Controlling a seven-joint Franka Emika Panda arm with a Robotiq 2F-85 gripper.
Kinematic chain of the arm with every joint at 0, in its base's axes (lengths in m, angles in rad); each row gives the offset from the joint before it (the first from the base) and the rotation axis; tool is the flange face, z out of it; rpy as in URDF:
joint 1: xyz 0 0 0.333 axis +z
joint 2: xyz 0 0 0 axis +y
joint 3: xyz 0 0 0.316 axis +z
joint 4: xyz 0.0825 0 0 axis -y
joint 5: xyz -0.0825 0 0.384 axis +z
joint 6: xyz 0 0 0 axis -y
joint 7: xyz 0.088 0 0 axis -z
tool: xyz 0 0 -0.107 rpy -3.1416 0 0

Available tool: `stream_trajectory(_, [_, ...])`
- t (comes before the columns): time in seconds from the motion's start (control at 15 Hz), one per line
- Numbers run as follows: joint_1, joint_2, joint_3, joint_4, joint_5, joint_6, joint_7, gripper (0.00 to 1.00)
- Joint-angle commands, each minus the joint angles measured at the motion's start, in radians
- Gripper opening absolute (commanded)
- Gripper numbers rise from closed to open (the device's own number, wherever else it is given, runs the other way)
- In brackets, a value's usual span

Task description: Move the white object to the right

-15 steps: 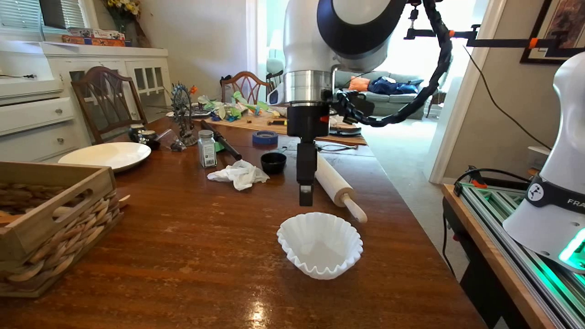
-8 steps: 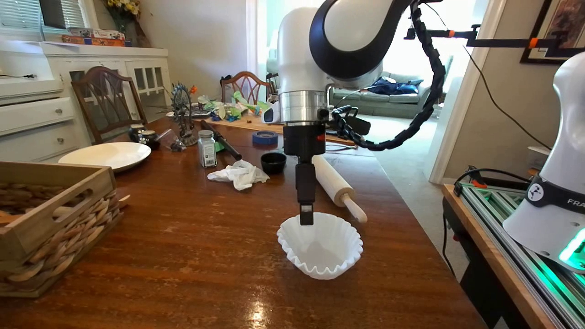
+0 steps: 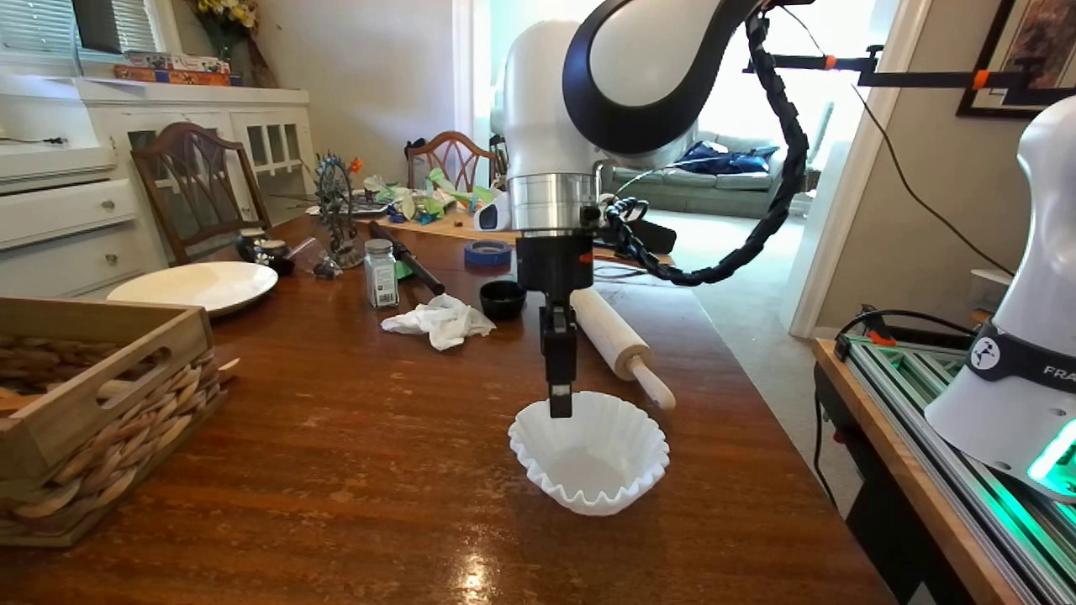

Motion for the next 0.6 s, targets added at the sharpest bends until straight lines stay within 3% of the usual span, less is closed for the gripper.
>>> stream_trajectory(0.0, [-0.012,0.024,0.01,0.013,-0.018,0.004,-0.021,0.07])
stream_trajectory(0.13, [-0.012,0.027,0.01,0.012,-0.019,0.006,-0.026,0.0])
stream_trajectory(0.53, [-0.042,-0.019,0.027,-0.024,0.044,0.0,-0.068,0.0])
